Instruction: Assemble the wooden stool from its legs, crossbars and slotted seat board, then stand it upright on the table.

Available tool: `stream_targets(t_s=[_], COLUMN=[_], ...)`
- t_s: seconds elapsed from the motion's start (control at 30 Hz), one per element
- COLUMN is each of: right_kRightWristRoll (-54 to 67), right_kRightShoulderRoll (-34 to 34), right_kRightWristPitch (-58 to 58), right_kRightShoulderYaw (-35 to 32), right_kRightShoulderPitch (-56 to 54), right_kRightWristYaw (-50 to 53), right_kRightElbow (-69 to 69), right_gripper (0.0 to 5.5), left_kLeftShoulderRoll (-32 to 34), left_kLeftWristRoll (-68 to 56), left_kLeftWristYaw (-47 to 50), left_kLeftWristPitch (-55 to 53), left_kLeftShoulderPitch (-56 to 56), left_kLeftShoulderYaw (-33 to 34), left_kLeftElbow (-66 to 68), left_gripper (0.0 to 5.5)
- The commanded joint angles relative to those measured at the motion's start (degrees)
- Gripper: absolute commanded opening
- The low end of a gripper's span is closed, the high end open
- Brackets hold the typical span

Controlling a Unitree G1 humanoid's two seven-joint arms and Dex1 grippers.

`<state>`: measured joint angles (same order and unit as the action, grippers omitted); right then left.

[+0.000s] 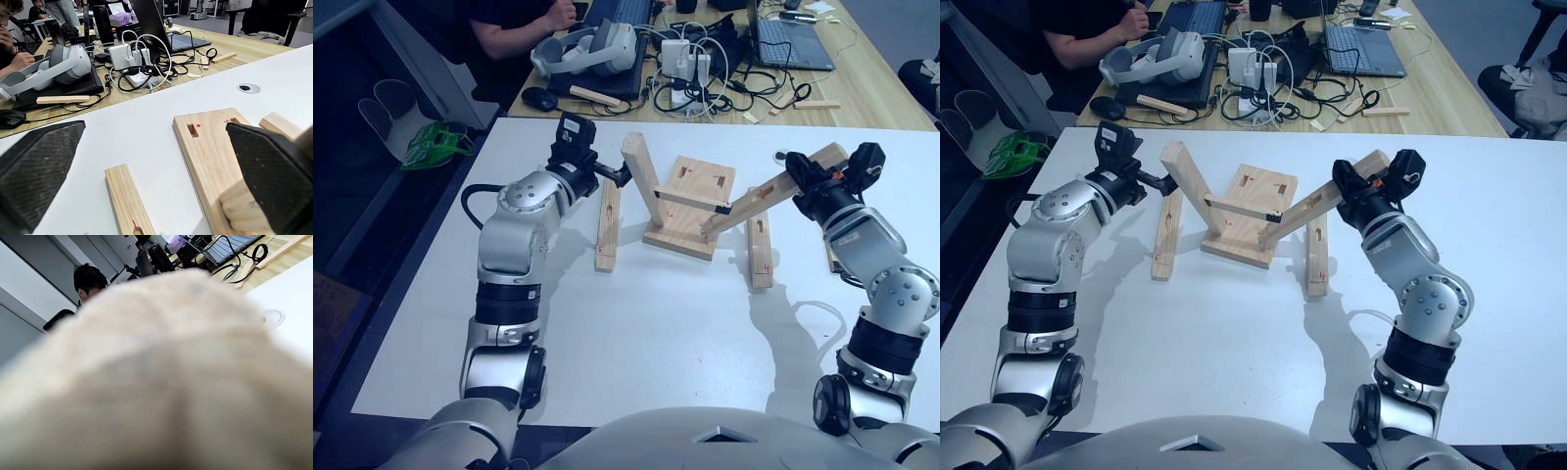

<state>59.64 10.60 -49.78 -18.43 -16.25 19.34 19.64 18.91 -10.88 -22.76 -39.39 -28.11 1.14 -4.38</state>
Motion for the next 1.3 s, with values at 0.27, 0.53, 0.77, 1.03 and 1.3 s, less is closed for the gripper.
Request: stream_targets(t_s=[0.27, 0.53, 0.77, 1.03, 1.3], right_kRightWristRoll=[-7.9, -7.1, -12.5, -16.4, -22.6], right_kRightShoulderRoll=[6.6, 15.5, 16.1, 13.1, 16.6], right_kRightWristPitch=[-2.9, -6.0, -0.7, -0.9, -3.3], right_kRightShoulderYaw=[0.8, 2.4, 3.3, 5.1, 12.8], right_kRightShoulderPitch=[-0.2, -8.3, -9.6, -7.3, -8.5], right_kRightWristYaw=[-1.1, -17.6, -25.1, -19.8, -24.7], right_kRightElbow=[-6.4, -20.1, -25.3, -21.0, -18.5], right_gripper=[1.0, 1.0, 1.0, 1.0, 1.0], left_kLeftShoulderRoll=[-1.0, -2.2, -3.9, -4.9, -5.4], left_kLeftWristRoll=[0.1, 0.0, -0.1, -0.1, 0.2], left_kLeftWristYaw=[3.0, 4.6, 5.8, 6.8, 7.2], left_kLeftWristPitch=[1.3, 2.0, 2.0, 1.9, 2.3], left_kLeftShoulderPitch=[-0.3, -0.4, 0.2, 0.8, 0.9], left_kLeftShoulderYaw=[1.5, 1.5, 1.1, 1.1, 0.8], left_kLeftElbow=[0.2, 0.5, -0.2, -0.7, -0.6], left_gripper=[5.4, 5.4, 5.4, 5.4, 5.4])
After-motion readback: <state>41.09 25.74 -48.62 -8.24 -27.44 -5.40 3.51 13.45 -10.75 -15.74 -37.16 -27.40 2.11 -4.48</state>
